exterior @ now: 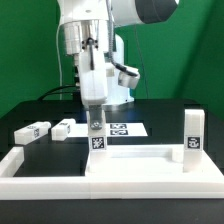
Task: Assemble desk
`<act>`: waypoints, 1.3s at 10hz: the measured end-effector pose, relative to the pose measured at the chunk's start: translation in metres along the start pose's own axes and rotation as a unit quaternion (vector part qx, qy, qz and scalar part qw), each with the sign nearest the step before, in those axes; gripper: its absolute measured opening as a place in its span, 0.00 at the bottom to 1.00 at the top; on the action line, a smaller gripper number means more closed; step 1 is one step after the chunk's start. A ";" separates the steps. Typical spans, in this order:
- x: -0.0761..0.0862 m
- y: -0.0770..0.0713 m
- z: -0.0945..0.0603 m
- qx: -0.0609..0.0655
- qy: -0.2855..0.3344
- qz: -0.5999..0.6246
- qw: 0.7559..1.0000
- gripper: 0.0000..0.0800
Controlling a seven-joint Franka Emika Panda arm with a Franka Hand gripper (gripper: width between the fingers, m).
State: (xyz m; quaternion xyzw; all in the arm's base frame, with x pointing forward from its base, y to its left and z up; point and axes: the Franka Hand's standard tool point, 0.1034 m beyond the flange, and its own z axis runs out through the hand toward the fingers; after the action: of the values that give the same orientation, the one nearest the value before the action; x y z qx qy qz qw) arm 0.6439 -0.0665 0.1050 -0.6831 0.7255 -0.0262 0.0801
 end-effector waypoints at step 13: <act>-0.013 -0.010 0.004 0.061 0.019 -0.222 0.973 0.81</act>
Offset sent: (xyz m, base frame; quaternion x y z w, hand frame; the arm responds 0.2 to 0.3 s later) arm -0.0033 -0.0083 -0.0005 0.0455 0.0001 0.2231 0.9737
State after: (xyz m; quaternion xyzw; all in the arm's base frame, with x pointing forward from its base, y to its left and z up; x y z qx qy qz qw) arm 0.6550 -0.0543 0.1036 -0.8200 0.5545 -0.1003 0.1001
